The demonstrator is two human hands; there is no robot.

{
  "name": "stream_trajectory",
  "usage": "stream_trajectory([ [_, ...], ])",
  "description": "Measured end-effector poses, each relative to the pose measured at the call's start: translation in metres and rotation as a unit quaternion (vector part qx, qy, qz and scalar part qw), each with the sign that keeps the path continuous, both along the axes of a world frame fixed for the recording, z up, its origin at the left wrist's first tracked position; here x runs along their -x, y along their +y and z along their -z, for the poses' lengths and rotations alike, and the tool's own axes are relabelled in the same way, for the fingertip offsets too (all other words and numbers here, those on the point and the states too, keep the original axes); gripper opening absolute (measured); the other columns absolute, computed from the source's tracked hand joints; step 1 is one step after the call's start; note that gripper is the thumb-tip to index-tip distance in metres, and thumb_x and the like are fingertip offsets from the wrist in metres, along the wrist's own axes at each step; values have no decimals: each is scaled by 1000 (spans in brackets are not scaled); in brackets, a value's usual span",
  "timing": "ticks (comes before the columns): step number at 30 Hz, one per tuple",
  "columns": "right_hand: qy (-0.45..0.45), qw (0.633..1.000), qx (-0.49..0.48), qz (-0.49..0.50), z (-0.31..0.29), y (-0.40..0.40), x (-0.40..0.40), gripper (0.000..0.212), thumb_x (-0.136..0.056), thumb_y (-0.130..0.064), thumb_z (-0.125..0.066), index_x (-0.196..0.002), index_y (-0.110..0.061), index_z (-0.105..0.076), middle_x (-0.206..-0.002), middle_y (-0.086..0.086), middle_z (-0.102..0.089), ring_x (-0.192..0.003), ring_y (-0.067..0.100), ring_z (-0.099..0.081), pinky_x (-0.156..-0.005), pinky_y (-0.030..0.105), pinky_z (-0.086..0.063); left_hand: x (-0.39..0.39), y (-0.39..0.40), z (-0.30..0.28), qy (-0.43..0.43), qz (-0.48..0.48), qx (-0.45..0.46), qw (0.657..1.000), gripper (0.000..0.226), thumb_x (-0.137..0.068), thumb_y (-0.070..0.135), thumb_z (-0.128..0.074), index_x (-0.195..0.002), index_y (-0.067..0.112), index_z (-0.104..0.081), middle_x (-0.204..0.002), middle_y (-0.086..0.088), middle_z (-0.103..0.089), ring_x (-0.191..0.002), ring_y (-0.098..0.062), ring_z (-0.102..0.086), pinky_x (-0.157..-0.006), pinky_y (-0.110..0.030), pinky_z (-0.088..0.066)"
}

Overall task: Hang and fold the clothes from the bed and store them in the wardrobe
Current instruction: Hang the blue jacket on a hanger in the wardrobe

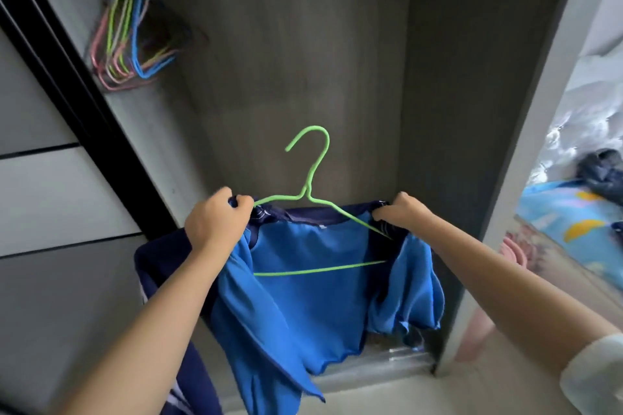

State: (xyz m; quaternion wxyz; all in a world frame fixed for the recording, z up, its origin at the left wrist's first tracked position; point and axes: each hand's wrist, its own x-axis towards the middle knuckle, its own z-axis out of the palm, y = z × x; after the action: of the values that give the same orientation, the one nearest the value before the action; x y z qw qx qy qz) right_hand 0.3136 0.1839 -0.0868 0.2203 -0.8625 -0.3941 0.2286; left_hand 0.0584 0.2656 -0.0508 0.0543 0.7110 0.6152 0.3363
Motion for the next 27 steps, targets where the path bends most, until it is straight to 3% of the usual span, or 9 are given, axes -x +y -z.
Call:
stream_trajectory([
  [2, 34, 999, -9, -20, -25, 7, 2, 46, -85, -27, -47, -119, 4, -51, -125, 19, -53, -115, 31, -51, -75, 26, -33, -9, -1, -6, -3, 10, -26, 1000, 33, -82, 33, -36, -58, 11, -31, -75, -25, -57, -66, -32, -37, -58, -31, -27],
  [6, 4, 995, -98, -10, -65, 1, 26, 15, -93, -12, -42, -85, -1, -49, -123, 21, -53, -104, 32, -52, -73, 26, -32, -33, -3, -21, -9, 22, -27, 999, 31, -88, 28, -40, -64, 9, -35, -83, -23, -60, -70, -33, -42, -59, -32, -26],
  [11, 6, 969, -246, -17, -88, -11, 61, 22, -89, -12, -50, -94, -6, -30, -117, 20, -51, -108, 36, -50, -71, 29, -31, -59, 5, -51, 1, 38, -9, 999, 26, -91, 21, -41, -83, -1, -52, -104, -25, -59, -88, -38, -50, -68, -35, -33],
  [13, -41, 961, -273, -30, -89, -27, 55, 19, -88, -11, -50, -98, -4, -35, -116, 18, -49, -104, 35, -50, -70, 28, -29, -56, 9, -63, 11, 33, -16, 999, 32, -92, 22, -40, -95, -6, -56, -111, -27, -57, -101, -41, -51, -75, -37, -37],
  [15, -107, 962, -246, -44, -81, -43, 37, 26, -87, -13, -53, -106, 0, -40, -112, 15, -49, -101, 33, -50, -67, 27, -29, -49, 13, -72, 2, 24, -23, 999, 33, -92, 22, -40, -97, -7, -56, -111, -28, -56, -102, -42, -51, -73, -37, -35],
  [19, -144, 983, -108, -36, -56, -58, 2, 20, -84, -12, -53, -68, -10, -41, -80, 11, -55, -83, 32, -54, -51, 30, -29, -42, 17, -86, -30, 20, -33, 999, 29, -91, 20, -42, -89, -6, -55, -106, -29, -56, -97, -42, -51, -70, -35, -32],
  [21, -185, 979, -82, 1, -48, -62, -7, 5, -87, -9, -46, -86, -6, -49, -97, 17, -61, -87, 34, -56, -55, 28, -32, -47, 11, -87, -31, 26, -38, 998, 29, -92, 20, -41, -92, -6, -55, -107, -28, -56, -99, -41, -51, -70, -34, -29],
  [23, -271, 960, -53, 37, -46, -65, -15, 20, -90, -7, -39, -110, -6, -43, -104, 17, -62, -95, 36, -59, -62, 31, -34, -53, 1, -82, -30, 29, -53, 998, 29, -94, 20, -41, -94, -6, -54, -105, -29, -58, -98, -43, -52, -68, -33, -27],
  [27, -256, 957, -97, 95, -60, -56, -15, 13, -90, -4, -38, -101, -8, -32, -107, 17, -61, -97, 36, -58, -64, 33, -33, -75, -18, -69, -4, 70, -127, 989, 25, -95, 18, -41, -91, -5, -52, -89, -33, -61, -86, -47, -56, -62, -35, -26],
])
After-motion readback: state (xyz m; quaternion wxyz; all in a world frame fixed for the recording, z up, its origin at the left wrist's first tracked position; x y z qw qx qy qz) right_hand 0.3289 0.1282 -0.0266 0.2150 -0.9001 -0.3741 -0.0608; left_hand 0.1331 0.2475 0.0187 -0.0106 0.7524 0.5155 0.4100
